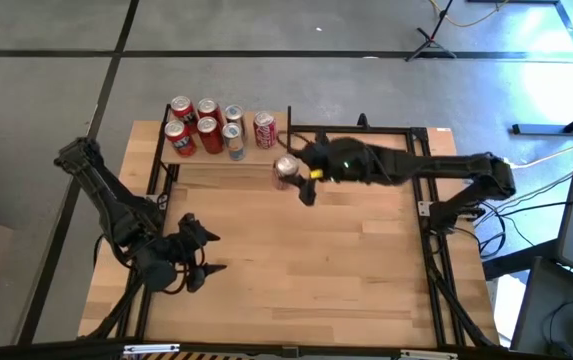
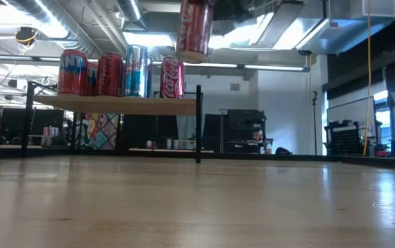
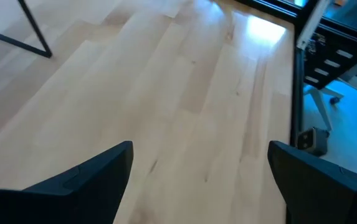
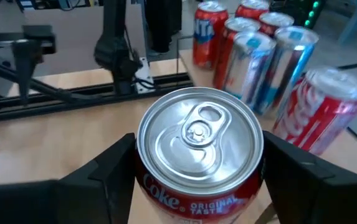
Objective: Place canned beverage on shelf
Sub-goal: Put the red white soda can on the shelf aligned with the other red white soda can
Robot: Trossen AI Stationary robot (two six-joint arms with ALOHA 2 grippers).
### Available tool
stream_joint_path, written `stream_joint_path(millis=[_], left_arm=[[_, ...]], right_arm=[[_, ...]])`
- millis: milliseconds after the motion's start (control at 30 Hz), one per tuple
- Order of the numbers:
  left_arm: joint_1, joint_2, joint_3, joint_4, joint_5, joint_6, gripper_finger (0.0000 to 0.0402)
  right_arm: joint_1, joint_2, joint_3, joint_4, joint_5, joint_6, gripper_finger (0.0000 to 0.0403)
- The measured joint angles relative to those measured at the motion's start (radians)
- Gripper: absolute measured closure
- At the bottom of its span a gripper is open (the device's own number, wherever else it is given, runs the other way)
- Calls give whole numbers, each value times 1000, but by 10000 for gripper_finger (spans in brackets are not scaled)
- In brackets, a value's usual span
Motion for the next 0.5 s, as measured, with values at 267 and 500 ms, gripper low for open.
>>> stream_joint_path(millis=[267,500], left_arm=[[90,0,0,-1,-1,-2,41],[139,0,0,5,-1,-22,41]], right_arm=[[-167,126,125,-30,-170,-87,140],[-241,241,206,-17,-233,-108,140]])
